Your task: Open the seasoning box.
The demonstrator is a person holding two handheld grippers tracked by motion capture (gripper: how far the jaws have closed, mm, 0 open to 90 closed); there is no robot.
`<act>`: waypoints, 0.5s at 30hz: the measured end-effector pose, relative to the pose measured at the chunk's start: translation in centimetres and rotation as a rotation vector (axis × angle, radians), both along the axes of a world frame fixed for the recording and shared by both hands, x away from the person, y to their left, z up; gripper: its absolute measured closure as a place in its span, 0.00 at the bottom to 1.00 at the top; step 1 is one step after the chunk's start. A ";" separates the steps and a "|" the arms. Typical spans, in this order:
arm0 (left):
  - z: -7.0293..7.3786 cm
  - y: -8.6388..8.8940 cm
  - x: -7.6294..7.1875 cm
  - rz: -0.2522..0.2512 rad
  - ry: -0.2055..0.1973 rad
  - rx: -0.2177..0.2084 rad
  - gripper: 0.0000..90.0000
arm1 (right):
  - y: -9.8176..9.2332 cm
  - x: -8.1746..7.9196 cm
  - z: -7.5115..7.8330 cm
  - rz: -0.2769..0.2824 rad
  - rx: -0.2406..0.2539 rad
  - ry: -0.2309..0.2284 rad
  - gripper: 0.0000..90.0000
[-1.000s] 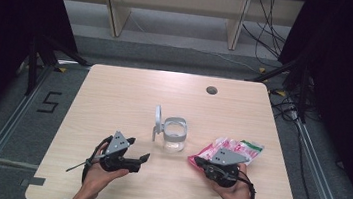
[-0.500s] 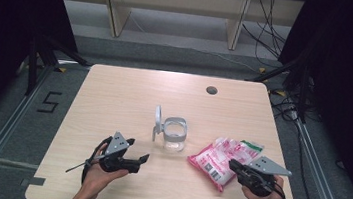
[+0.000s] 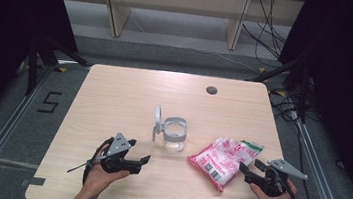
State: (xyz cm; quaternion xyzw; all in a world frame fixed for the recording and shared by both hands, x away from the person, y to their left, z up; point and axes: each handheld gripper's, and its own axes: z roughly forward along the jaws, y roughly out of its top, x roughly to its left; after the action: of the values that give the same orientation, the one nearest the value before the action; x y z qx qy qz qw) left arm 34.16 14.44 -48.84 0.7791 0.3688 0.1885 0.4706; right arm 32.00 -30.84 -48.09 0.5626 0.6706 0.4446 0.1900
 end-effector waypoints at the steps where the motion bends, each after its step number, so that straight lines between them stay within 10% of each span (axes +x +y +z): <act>1: 0.0 0.1 0.1 -0.013 -0.009 0.005 0.26 | 0.0 0.0 0.0 0.000 0.000 0.000 0.40; 15: -0.2 -0.4 -0.1 -0.011 0.009 0.004 0.26 | -0.2 2.9 -1.3 0.022 -0.026 0.017 0.33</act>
State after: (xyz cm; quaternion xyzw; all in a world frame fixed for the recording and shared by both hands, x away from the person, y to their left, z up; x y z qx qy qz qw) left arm 34.10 14.02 -49.08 0.7828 0.3662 0.1831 0.4687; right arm 34.94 -31.01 -49.44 0.5567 0.6840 0.4330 0.1867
